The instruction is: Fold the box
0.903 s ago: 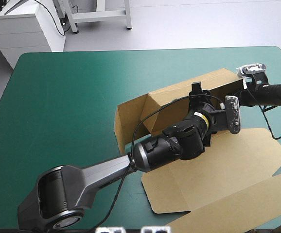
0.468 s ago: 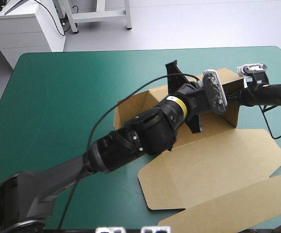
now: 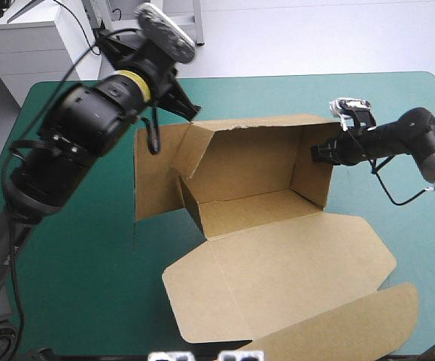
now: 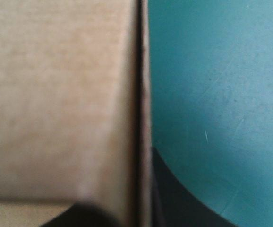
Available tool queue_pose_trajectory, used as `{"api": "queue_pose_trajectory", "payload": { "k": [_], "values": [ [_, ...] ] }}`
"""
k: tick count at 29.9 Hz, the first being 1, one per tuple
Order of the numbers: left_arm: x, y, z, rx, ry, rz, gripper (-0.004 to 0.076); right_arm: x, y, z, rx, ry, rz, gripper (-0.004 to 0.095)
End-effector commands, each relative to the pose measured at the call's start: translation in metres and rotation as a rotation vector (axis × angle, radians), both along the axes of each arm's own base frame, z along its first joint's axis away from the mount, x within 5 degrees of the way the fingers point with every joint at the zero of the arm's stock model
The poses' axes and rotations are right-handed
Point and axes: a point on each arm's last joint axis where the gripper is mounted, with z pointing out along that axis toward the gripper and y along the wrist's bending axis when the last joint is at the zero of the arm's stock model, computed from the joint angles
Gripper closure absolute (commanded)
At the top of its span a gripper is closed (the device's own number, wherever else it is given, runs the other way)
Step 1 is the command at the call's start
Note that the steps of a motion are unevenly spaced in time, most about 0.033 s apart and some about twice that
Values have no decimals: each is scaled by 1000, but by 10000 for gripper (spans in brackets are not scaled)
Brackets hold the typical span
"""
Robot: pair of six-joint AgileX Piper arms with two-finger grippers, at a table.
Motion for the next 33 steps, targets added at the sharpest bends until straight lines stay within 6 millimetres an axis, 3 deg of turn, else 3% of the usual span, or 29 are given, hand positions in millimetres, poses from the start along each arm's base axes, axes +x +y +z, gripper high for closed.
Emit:
{"api": "queue_pose_trajectory", "payload": {
  "k": [1, 9, 13, 17, 21, 28, 33],
  "values": [
    [0, 52, 26, -102, -59, 86, 730, -5, 23, 48, 28, -59, -39, 904],
    [26, 134, 13, -270, 111, 258, 730, -14, 63, 76, -100, -50, -46, 904],
    [33, 170, -6, -346, 214, 333, 730, -15, 66, 72, -108, 13, -68, 904],
    [38, 195, -40, -378, 330, 399, 731, -11, 67, 61, -116, 86, -75, 904],
    [33, 206, -68, -417, 400, 392, 732, -3, 69, 45, -127, 144, -76, 904],
    [27, 208, -110, -419, 510, 416, 732, 19, 72, 6, -157, 232, -81, 904],
    [29, 207, -123, -445, 538, 417, 732, 27, 73, -6, -186, 216, -45, 902]
  ]
}}
